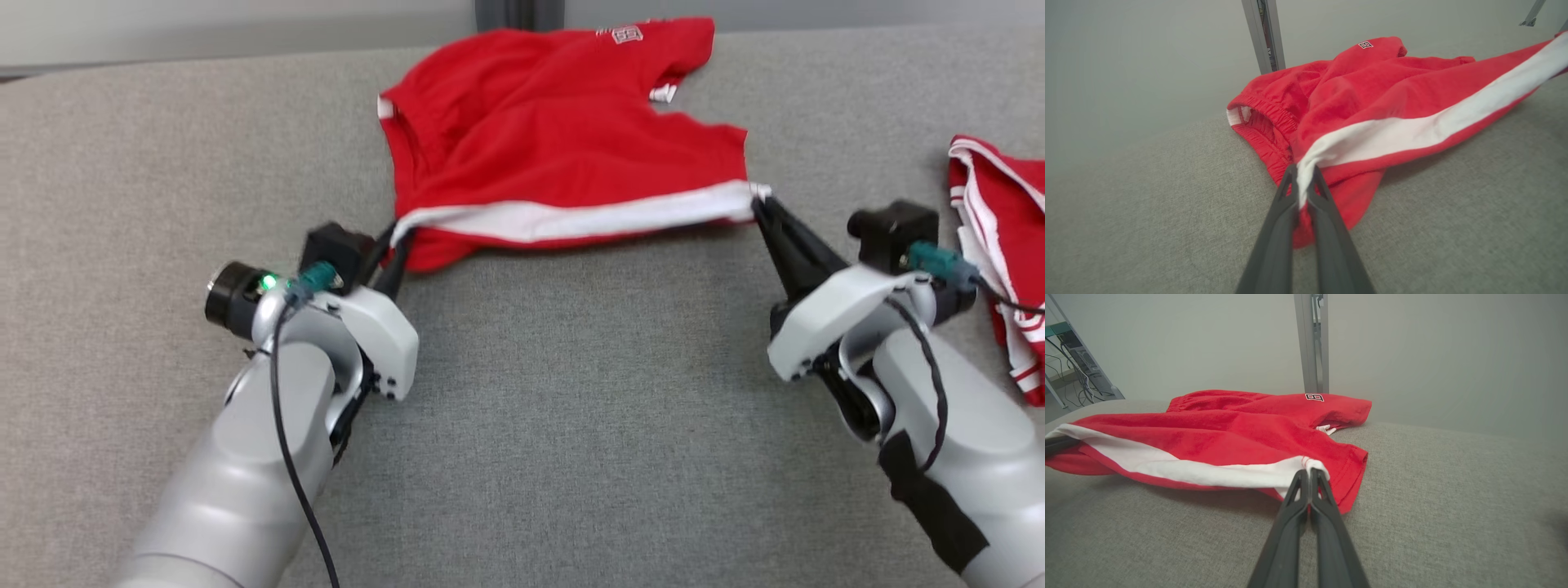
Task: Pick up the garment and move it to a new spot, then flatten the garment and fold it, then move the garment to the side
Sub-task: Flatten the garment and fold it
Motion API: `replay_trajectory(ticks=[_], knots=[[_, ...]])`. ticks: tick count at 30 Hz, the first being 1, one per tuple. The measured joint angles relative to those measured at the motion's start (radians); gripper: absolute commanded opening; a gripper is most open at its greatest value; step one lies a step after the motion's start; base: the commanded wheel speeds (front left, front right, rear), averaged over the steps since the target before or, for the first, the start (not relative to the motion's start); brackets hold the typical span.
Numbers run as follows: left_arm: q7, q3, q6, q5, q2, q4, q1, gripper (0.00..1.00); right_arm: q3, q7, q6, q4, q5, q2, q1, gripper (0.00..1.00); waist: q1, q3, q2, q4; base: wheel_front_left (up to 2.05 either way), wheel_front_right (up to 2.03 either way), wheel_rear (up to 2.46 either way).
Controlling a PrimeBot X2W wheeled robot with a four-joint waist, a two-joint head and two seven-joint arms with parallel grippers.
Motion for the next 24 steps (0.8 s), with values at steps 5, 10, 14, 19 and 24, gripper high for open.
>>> replay_trajectory(ticks=[5, 10, 14, 19, 24], knots=[[0.0, -0.076, -0.001, 0.067, 0.009, 0.022, 0.033, 0.0, 0.045, 0.002, 0.0, 0.036, 0.045, -0.004, 0.03, 0.0, 0.0, -0.041, 0.0, -0.002, 0.0, 0.0, 0.0], [0.0, -0.156, 0.028, 0.142, 0.02, 0.063, 0.067, 0.0, 0.1, 0.02, 0.0, 0.05, 0.105, -0.021, 0.052, 0.0, 0.0, -0.086, 0.0, -0.008, 0.0, 0.0, 0.0], [0.0, -0.198, 0.045, 0.177, 0.026, 0.083, 0.092, 0.0, 0.154, 0.055, 0.0, 0.047, 0.152, -0.04, 0.073, 0.0, 0.0, -0.117, 0.0, -0.013, 0.0, 0.0, 0.0], [0.001, -0.251, 0.057, 0.219, 0.031, 0.1, 0.113, 0.0, 0.221, 0.108, 0.0, 0.025, 0.208, -0.071, 0.101, 0.0, 0.0, -0.154, 0.0, -0.011, 0.0, 0.0, 0.0], [0.006, -0.294, 0.067, 0.249, 0.043, 0.109, 0.139, 0.0, 0.294, 0.209, 0.0, -0.034, 0.283, -0.115, 0.123, 0.0, 0.0, -0.191, 0.0, -0.007, 0.0, 0.0, 0.0]])
